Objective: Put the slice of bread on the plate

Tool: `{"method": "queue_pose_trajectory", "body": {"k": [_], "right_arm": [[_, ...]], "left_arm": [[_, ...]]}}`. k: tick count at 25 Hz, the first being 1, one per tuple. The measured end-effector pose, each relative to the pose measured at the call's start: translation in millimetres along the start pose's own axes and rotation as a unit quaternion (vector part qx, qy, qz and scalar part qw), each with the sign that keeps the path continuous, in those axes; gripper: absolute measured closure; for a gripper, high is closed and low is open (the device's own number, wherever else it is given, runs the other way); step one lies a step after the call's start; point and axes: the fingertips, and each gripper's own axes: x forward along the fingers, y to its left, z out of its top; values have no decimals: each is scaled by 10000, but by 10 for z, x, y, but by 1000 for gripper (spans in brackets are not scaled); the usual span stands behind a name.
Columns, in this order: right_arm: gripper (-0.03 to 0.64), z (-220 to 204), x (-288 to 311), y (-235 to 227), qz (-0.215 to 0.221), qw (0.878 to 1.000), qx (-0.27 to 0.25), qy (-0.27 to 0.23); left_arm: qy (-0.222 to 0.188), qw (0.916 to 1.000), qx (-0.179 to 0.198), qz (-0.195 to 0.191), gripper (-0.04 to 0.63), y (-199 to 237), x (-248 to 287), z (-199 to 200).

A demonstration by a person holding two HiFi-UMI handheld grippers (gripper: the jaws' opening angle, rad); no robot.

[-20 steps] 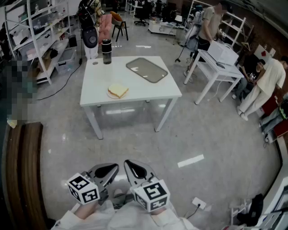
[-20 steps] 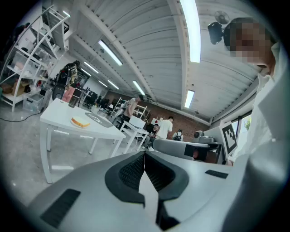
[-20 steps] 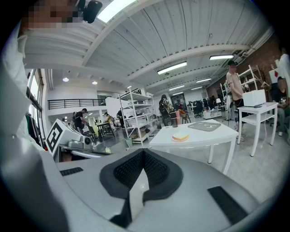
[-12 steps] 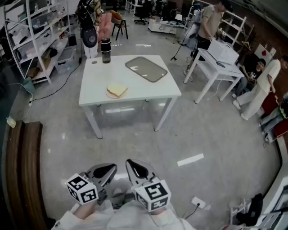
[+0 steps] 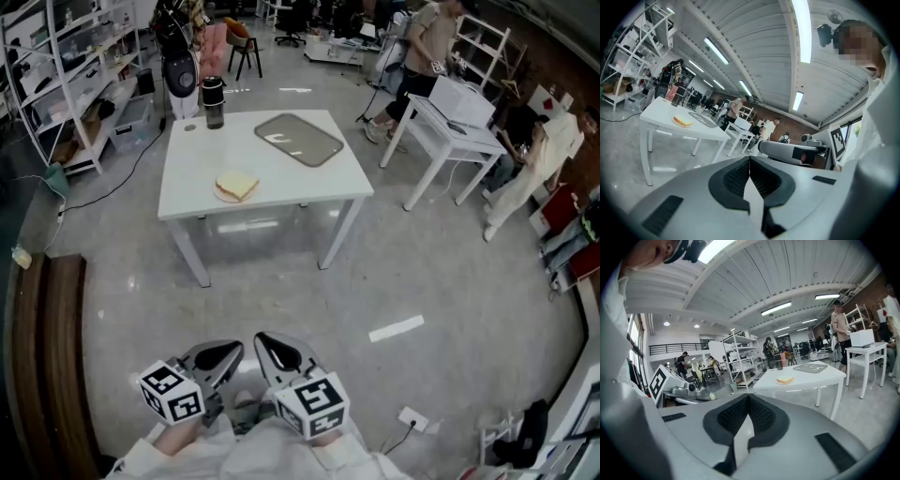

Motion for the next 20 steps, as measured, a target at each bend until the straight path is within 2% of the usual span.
{"method": "queue_pose_trajectory", "body": {"k": [12, 20], "right_arm": [[601, -41, -49, -198, 313, 9994, 156, -53], [601, -173, -5, -426, 306, 9988, 374, 50]], "left_arm": [[-69, 9994, -218, 247, 586, 13, 197, -105], [-9, 9982, -483, 360, 586, 149, 357, -227]]}}
